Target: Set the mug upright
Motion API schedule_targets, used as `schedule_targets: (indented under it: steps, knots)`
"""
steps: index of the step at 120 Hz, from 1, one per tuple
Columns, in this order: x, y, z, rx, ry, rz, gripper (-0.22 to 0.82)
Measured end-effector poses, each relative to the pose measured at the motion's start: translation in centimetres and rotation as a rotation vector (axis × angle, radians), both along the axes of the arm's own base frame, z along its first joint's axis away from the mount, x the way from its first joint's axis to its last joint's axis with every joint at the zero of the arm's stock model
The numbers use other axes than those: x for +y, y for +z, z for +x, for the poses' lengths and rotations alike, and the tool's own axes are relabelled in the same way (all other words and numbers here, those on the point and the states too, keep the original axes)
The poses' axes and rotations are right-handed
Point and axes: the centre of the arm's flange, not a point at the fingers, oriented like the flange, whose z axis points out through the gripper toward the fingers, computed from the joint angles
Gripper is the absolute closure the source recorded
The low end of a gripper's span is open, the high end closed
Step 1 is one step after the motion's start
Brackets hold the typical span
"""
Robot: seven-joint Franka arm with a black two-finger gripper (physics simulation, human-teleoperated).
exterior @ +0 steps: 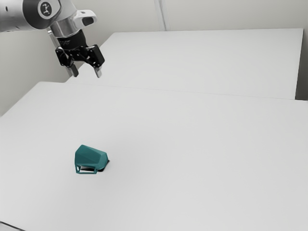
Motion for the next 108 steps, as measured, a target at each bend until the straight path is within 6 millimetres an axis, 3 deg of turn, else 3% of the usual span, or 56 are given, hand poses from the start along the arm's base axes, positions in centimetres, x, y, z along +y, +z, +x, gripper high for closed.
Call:
schedule_targets:
  steps: [36,62,71,108]
  knots:
    - [1.2,0.6,-0.6,0.006,0.015,-0.002,0.00]
    - [7.1,1.8,-2.2,-0.002,0.094,-0.010,0.00]
    - [8.2,2.1,-2.5,-0.016,0.092,-0.026,0.00]
    - [14.3,-2.7,-4.3,-0.100,0.074,-0.243,0.00]
